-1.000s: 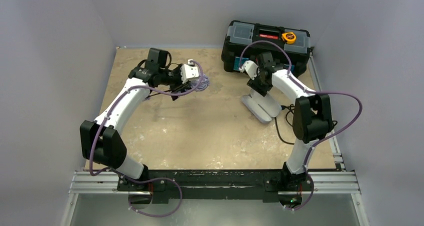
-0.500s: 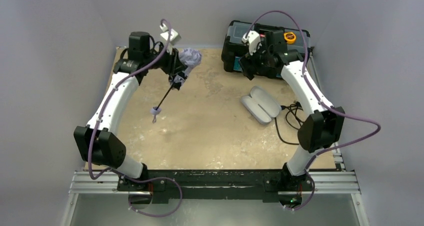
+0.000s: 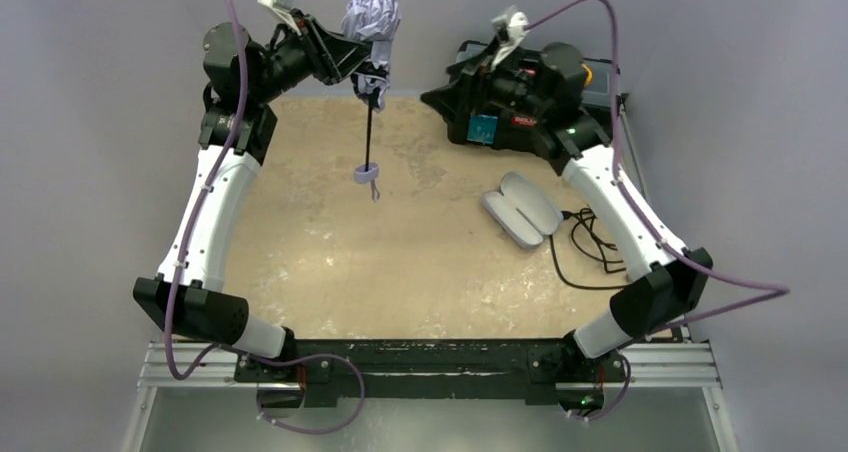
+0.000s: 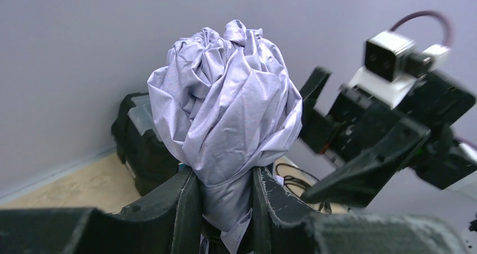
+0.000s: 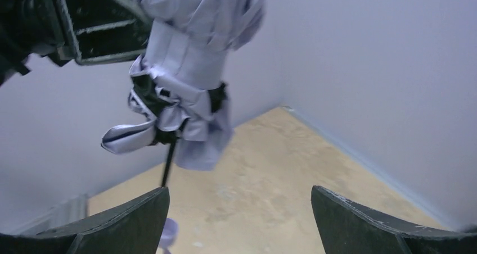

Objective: Open the umbrella

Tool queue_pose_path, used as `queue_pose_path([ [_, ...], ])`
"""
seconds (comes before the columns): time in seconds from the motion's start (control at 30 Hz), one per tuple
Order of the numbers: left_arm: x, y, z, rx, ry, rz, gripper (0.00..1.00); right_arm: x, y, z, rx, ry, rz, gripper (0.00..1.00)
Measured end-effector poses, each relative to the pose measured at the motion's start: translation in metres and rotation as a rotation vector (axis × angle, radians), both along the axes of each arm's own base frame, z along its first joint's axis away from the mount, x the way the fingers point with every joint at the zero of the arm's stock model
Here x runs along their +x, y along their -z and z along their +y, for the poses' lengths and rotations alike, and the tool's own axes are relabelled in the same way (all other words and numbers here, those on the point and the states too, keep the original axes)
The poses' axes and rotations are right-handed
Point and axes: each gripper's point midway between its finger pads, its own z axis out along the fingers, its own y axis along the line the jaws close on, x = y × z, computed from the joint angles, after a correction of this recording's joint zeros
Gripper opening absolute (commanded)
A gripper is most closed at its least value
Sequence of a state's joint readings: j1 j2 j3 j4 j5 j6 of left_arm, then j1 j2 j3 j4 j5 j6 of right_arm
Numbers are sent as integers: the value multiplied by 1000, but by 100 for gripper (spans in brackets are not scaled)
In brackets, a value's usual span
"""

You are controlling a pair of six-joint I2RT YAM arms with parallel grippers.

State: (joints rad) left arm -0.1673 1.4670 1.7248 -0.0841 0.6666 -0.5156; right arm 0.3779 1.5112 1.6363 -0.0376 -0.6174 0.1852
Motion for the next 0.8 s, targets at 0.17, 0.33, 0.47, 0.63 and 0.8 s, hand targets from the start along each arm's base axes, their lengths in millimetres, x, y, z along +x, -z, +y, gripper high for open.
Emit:
queue_pose_path([
  [0.17, -8, -20, -17, -85, 61, -28, 0, -19, 34, 83, 19, -175, 78, 99],
  [0.33, -19, -37, -31, -150, 114, -50, 0, -35, 52, 129, 33, -247, 111, 88],
  [0.47, -22, -35, -34, -187, 129, -24, 0, -32, 35, 137, 93, -210, 64, 51],
  [0.63, -17, -17, -30, -208, 106, 42, 12, -21, 29, 125, 127, -117, 47, 0],
  [0.8, -23, -8, -14, -204, 69, 79, 44, -22, 41, 108, 56, -62, 16, 0],
])
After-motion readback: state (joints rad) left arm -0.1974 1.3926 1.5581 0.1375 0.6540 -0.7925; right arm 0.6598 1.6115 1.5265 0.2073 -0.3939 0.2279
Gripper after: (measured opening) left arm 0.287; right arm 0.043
